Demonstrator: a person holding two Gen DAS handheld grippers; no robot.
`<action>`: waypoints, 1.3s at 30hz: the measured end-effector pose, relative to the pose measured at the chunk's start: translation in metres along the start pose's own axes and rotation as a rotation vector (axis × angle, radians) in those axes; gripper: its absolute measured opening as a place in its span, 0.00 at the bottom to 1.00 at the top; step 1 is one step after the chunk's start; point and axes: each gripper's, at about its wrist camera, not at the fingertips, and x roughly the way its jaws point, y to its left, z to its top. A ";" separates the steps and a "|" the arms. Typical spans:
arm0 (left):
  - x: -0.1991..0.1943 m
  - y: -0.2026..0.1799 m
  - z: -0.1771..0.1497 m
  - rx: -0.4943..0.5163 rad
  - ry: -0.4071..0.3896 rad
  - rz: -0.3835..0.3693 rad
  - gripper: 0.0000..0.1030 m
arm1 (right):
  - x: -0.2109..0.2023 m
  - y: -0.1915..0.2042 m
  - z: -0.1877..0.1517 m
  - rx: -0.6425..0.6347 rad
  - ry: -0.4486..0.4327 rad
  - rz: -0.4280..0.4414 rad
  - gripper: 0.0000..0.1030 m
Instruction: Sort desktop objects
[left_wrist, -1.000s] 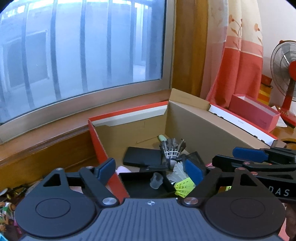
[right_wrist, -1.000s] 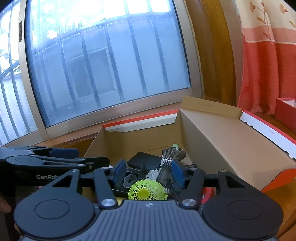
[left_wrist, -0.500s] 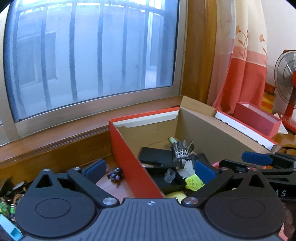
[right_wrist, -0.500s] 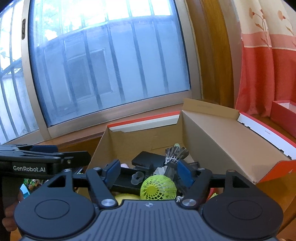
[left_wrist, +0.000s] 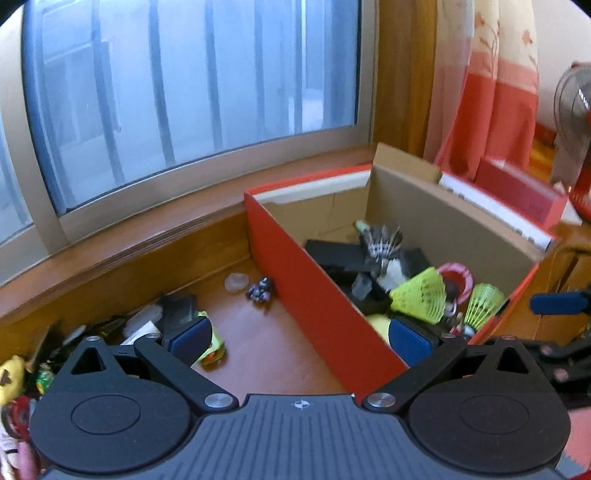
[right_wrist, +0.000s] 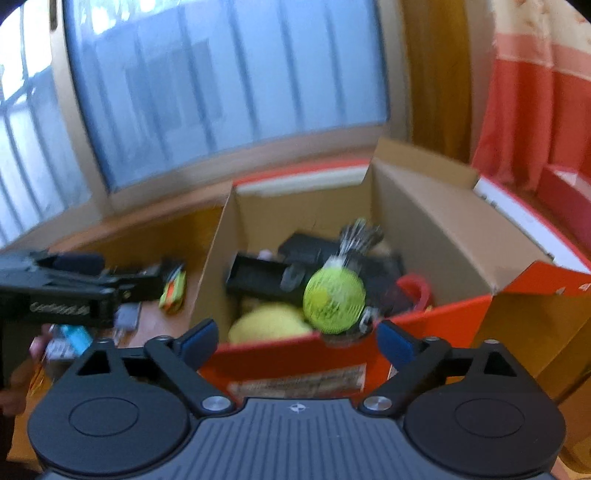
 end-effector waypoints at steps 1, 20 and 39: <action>0.000 -0.001 0.000 0.007 0.010 0.006 1.00 | 0.000 0.003 0.000 -0.012 0.021 0.001 0.98; 0.028 -0.009 -0.015 -0.039 0.161 0.003 1.00 | 0.034 0.002 -0.003 0.012 0.258 -0.036 1.00; 0.036 -0.025 -0.014 0.049 0.193 0.072 1.00 | 0.056 0.001 -0.003 0.012 0.325 -0.019 1.00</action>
